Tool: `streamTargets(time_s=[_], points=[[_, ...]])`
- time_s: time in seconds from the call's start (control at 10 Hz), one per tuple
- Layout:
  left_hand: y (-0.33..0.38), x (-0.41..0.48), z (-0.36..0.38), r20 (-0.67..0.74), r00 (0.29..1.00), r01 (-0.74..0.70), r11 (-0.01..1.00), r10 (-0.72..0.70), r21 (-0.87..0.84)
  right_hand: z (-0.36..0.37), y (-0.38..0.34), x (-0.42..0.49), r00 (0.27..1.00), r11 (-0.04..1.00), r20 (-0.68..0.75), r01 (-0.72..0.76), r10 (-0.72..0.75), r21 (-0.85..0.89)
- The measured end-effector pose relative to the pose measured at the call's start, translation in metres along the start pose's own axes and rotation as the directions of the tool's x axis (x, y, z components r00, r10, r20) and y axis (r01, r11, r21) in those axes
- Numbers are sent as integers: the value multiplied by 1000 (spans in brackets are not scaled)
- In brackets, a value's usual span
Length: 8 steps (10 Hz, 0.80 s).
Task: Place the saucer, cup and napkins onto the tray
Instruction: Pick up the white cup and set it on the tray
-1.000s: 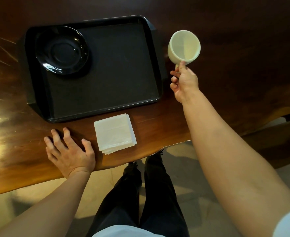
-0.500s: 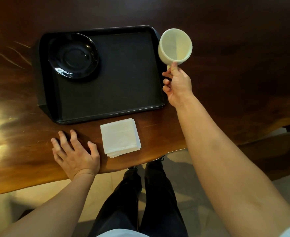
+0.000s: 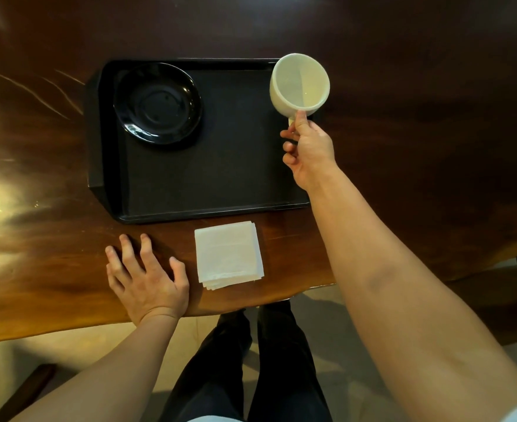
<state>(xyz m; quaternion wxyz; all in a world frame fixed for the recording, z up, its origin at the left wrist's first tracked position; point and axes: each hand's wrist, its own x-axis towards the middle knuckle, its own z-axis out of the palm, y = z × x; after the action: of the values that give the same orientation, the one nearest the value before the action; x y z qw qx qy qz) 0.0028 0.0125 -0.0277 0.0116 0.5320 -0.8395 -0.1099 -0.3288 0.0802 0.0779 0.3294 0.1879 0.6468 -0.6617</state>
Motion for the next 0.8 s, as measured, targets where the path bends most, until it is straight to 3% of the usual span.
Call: streamTargets(time_s=[0.8], points=[[4, -2, -4, -1, 1000, -4, 1000, 4, -10, 13, 18, 3, 998, 989, 9, -55, 57, -136]])
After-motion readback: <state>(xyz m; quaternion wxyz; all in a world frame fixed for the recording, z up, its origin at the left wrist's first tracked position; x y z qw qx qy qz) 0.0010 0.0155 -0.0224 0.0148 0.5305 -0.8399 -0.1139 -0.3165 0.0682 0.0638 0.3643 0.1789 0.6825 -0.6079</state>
